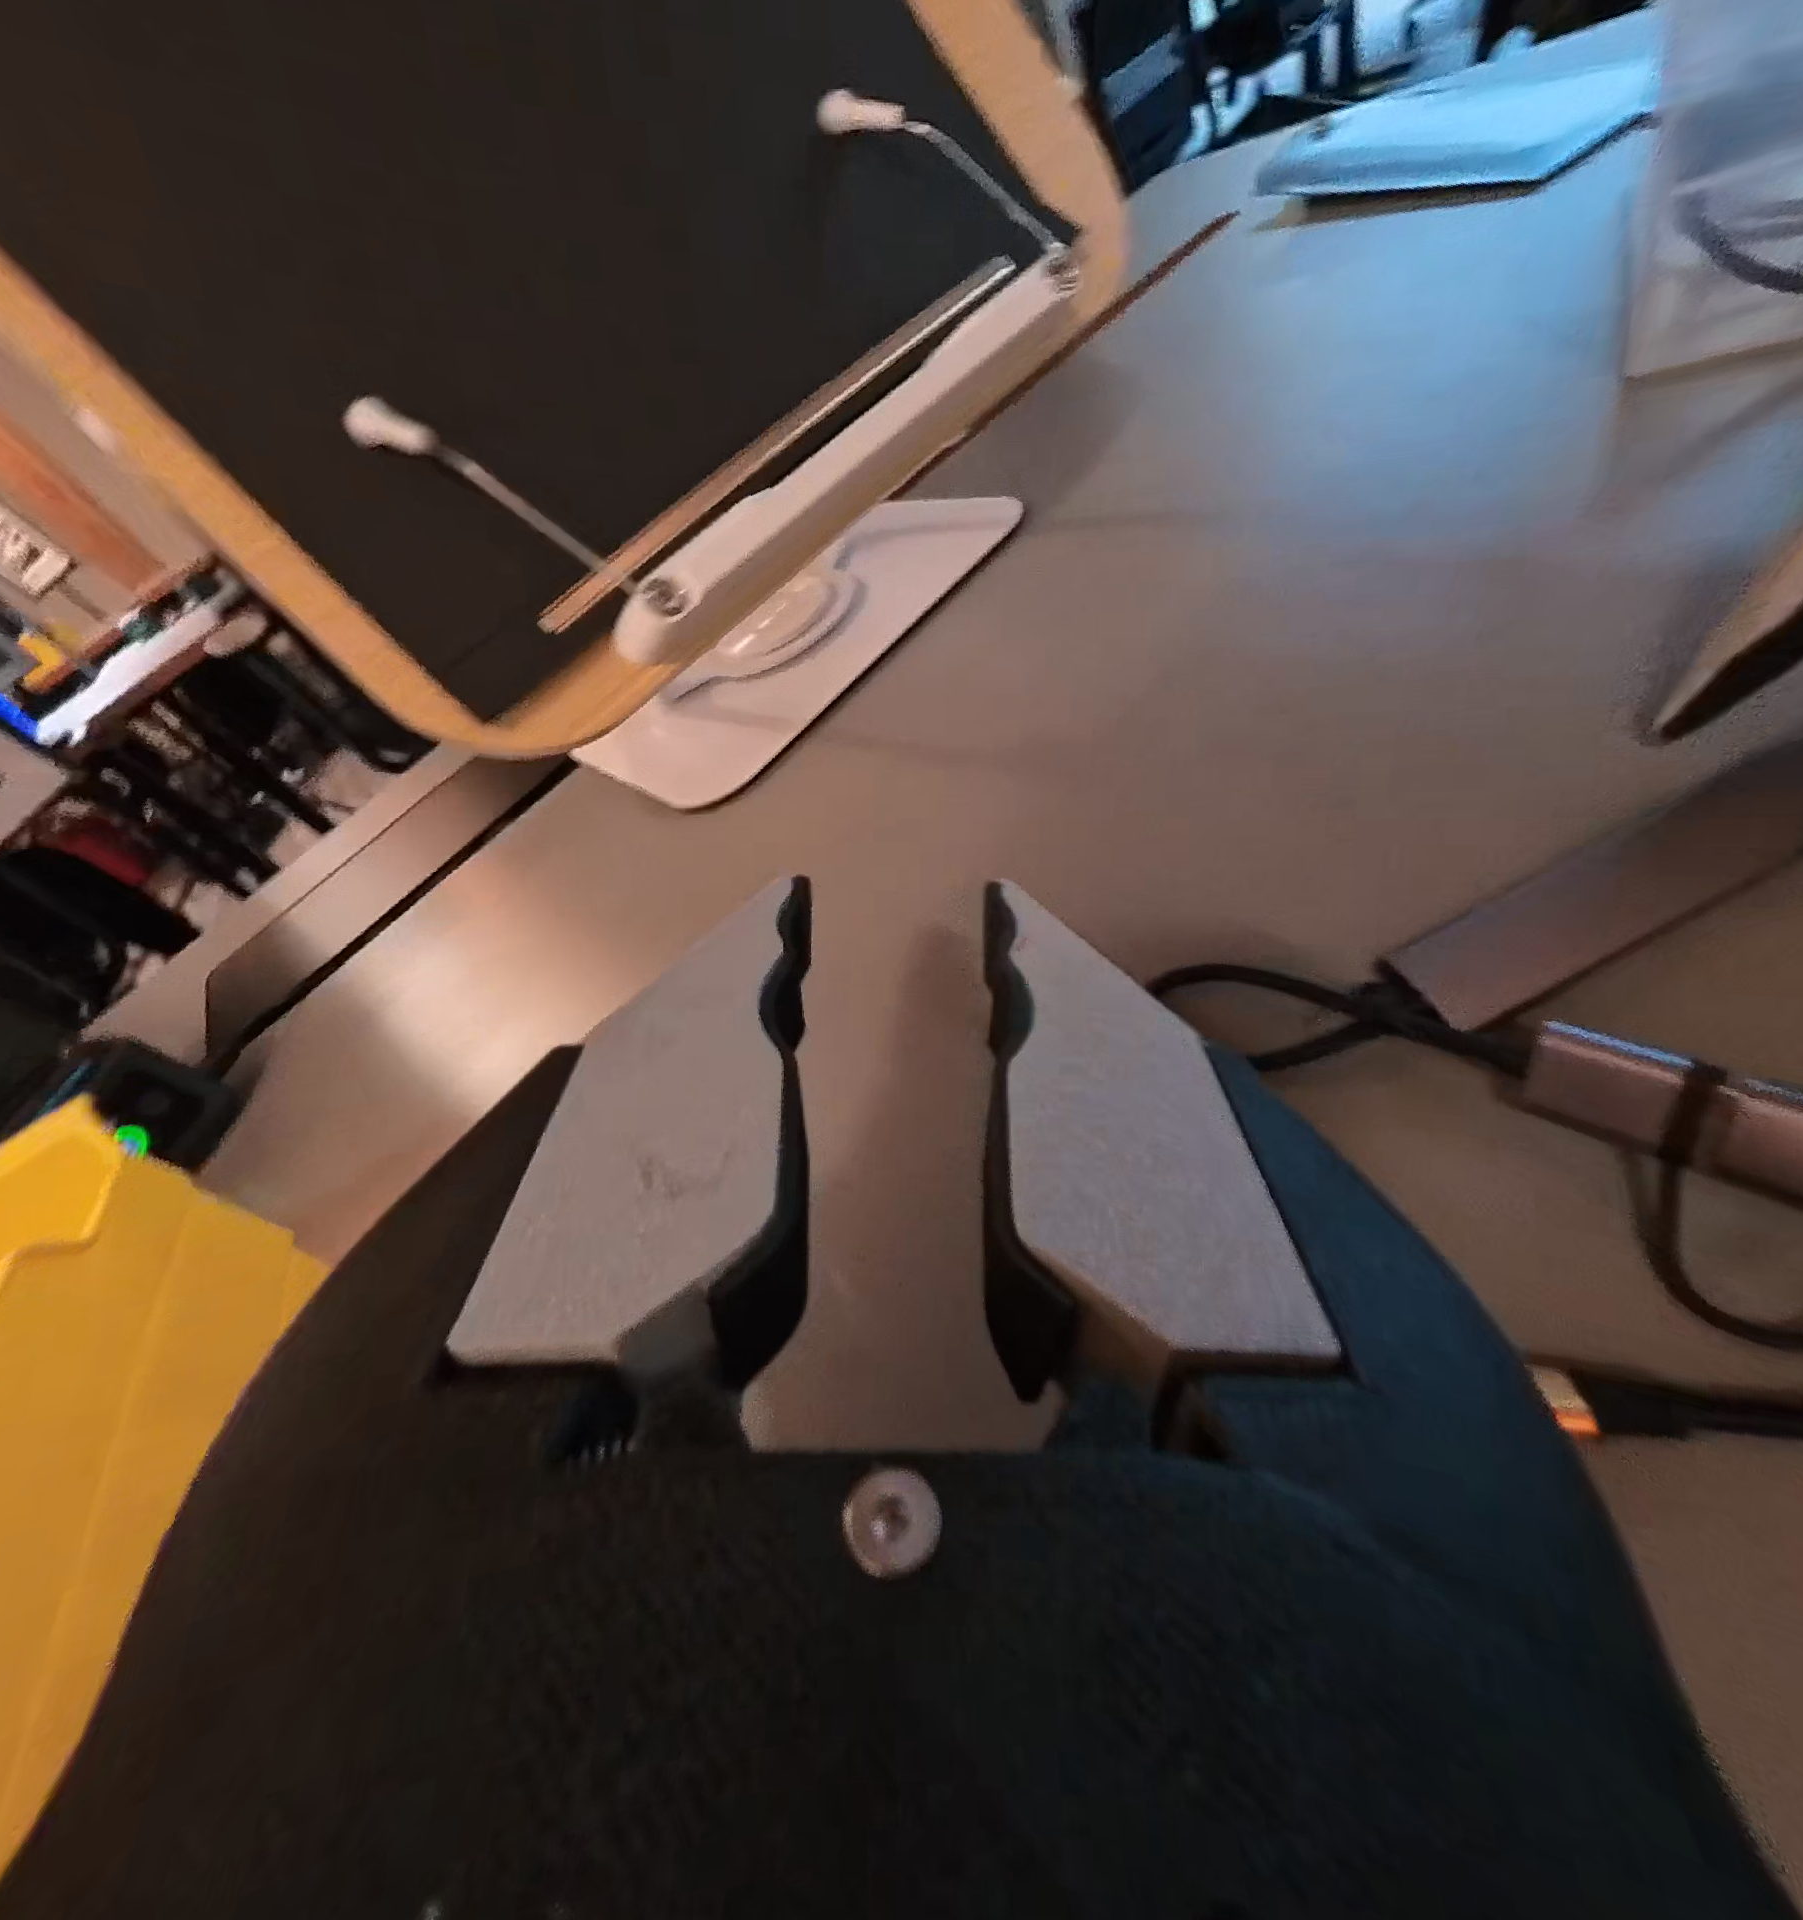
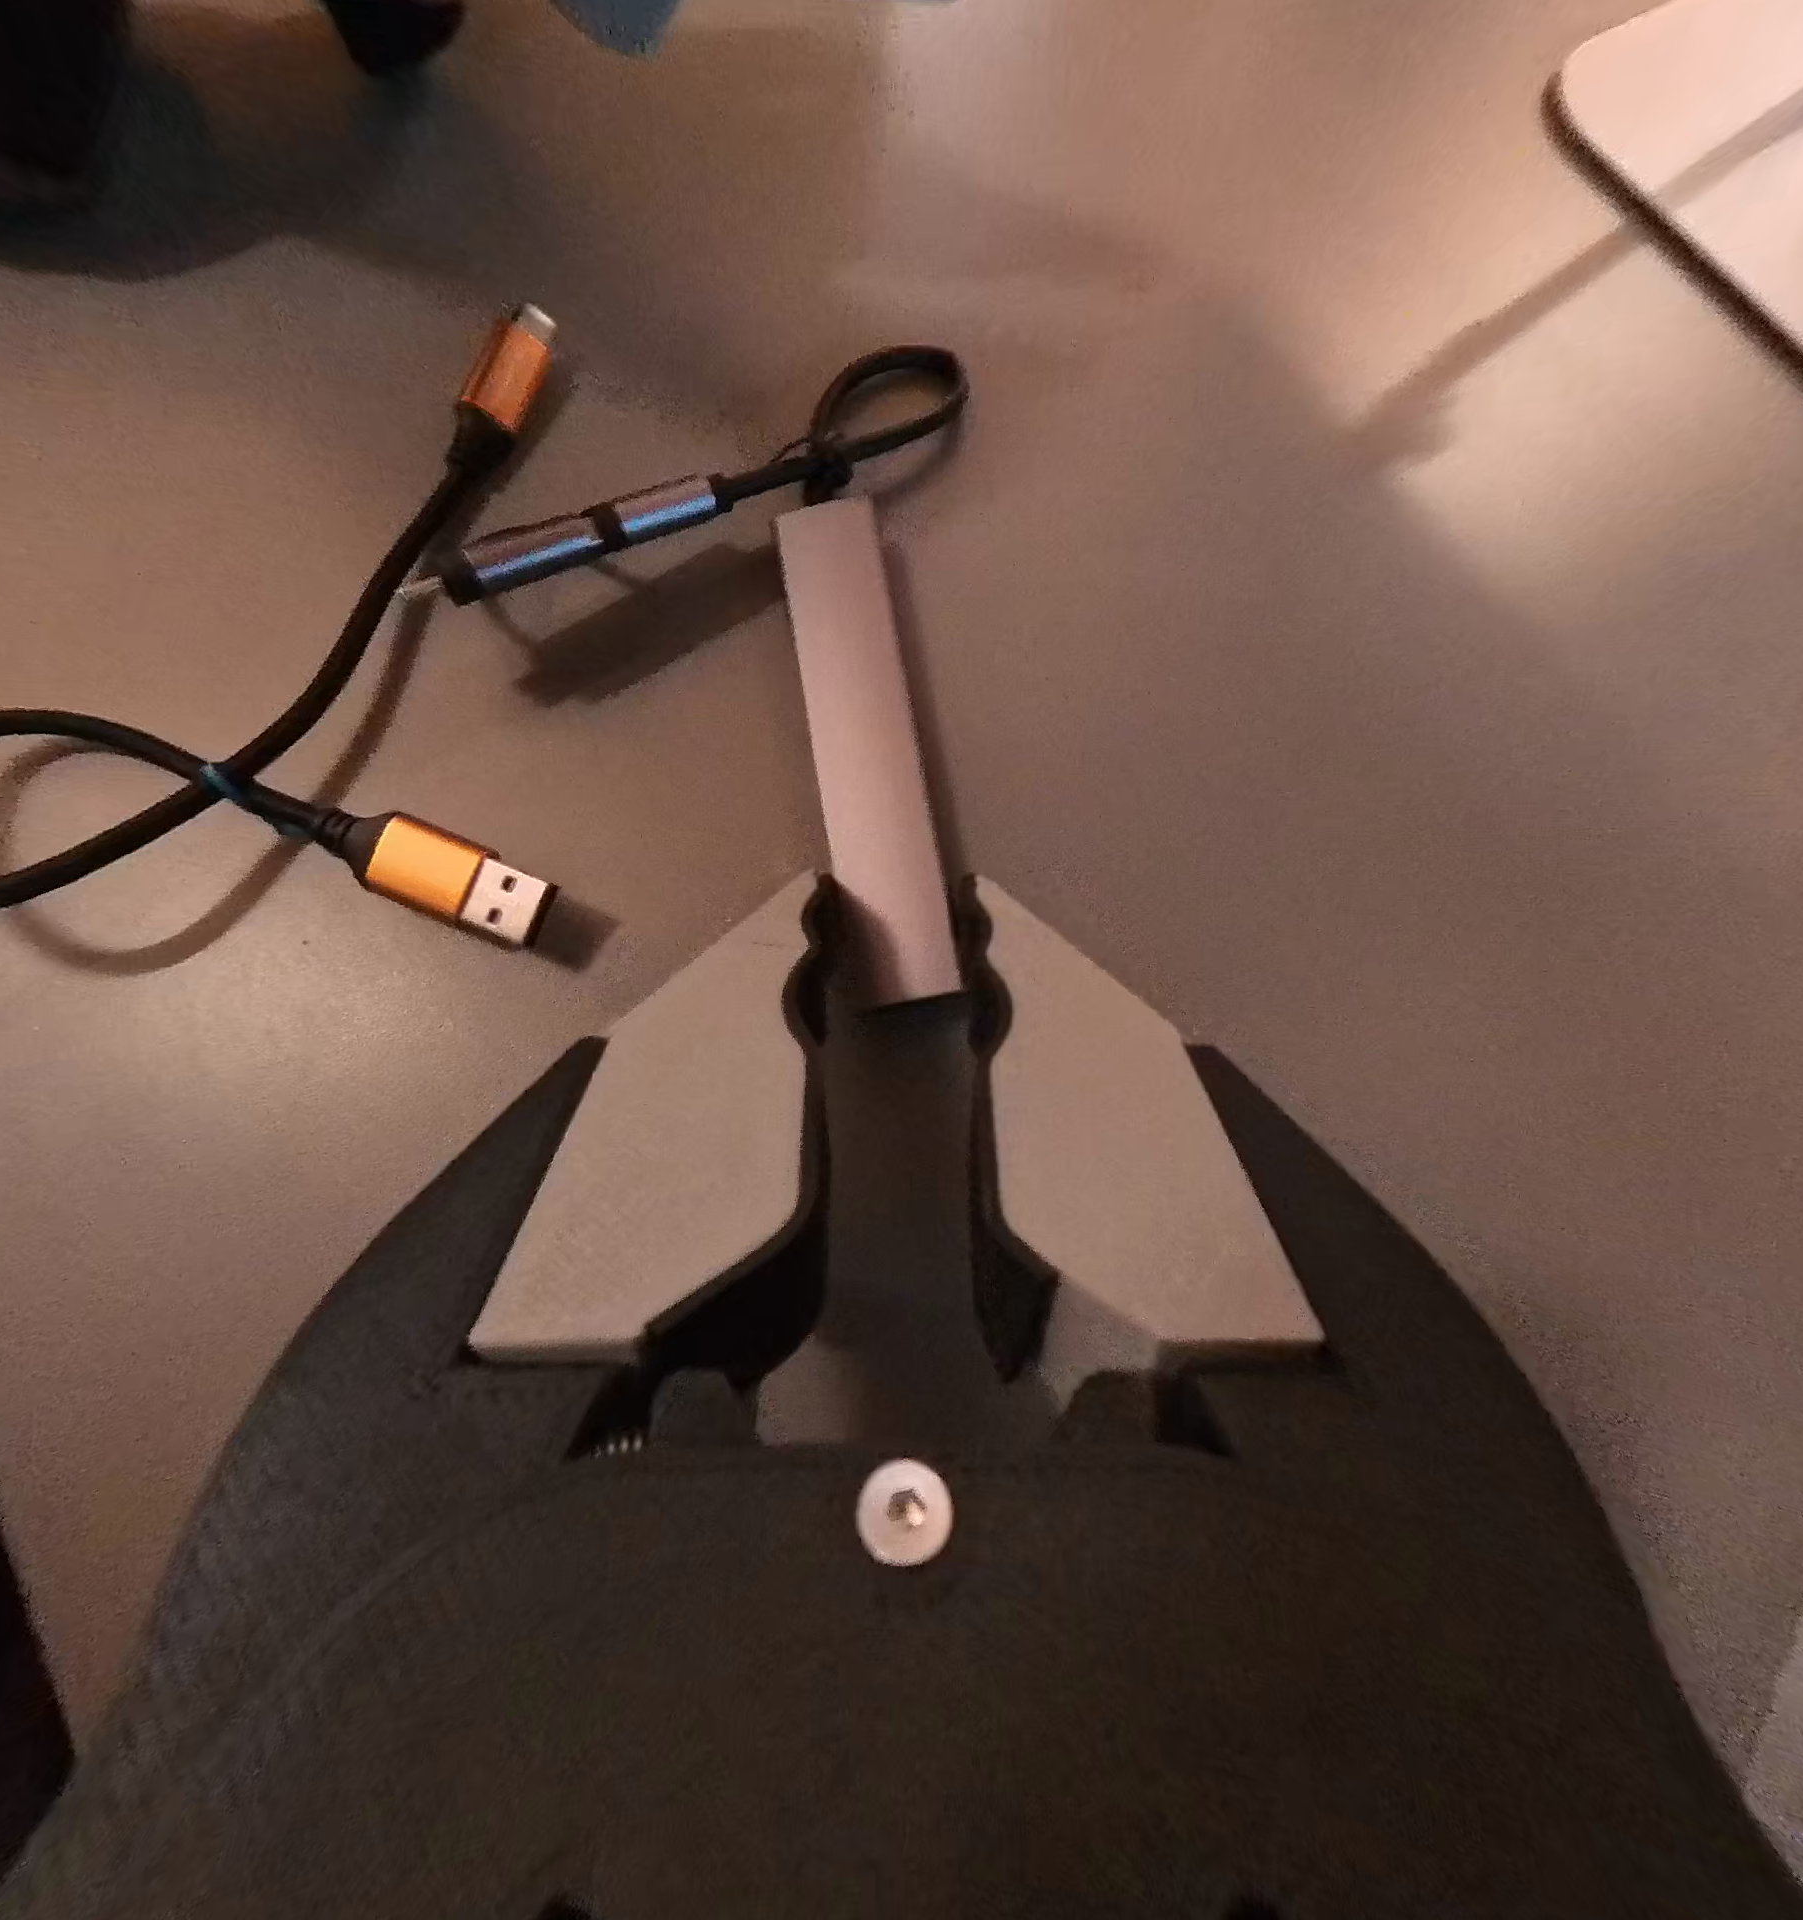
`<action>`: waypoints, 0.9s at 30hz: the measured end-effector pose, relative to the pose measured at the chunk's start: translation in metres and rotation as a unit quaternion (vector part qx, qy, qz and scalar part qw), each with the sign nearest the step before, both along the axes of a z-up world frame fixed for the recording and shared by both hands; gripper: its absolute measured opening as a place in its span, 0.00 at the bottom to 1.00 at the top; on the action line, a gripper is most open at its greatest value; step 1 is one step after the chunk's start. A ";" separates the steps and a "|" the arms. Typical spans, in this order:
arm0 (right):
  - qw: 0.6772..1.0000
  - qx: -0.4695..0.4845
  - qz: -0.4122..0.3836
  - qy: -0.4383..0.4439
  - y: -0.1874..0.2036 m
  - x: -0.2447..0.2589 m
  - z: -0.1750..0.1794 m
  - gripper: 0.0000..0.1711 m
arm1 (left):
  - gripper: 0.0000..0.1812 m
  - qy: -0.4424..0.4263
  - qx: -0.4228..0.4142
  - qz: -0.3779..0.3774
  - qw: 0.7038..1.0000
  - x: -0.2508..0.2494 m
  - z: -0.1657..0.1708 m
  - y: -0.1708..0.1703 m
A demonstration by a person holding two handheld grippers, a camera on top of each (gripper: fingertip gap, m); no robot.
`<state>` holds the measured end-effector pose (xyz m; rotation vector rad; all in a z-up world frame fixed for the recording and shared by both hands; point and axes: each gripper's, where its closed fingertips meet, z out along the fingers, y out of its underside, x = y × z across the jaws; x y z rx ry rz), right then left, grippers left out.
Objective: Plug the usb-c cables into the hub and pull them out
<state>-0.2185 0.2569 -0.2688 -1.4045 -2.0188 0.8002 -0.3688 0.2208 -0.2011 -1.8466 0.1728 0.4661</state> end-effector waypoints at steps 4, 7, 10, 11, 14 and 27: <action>0.999 -0.044 -0.011 -0.015 0.003 0.000 -0.001 0.12 | 0.22 0.061 -0.027 -0.104 0.992 0.050 -0.010 0.006; 0.997 -0.061 -0.039 -0.011 0.011 -0.003 0.002 0.12 | 0.20 0.133 -0.043 -0.134 0.981 0.073 -0.018 0.009; 0.993 -0.112 -0.045 0.001 0.010 -0.006 0.010 0.12 | 0.19 0.175 -0.051 -0.143 0.973 0.084 -0.024 0.012; 0.991 -0.128 -0.045 0.002 0.010 -0.006 0.011 0.12 | 0.18 0.182 -0.046 -0.144 0.972 0.087 -0.023 0.014; 0.985 -0.169 -0.045 0.011 0.009 -0.008 0.017 0.11 | 0.18 0.205 -0.032 -0.157 0.966 0.097 -0.019 0.015; 0.934 -0.355 -0.023 0.030 -0.019 -0.021 0.046 0.12 | 0.06 0.319 -0.049 -0.160 0.933 0.106 -0.032 0.024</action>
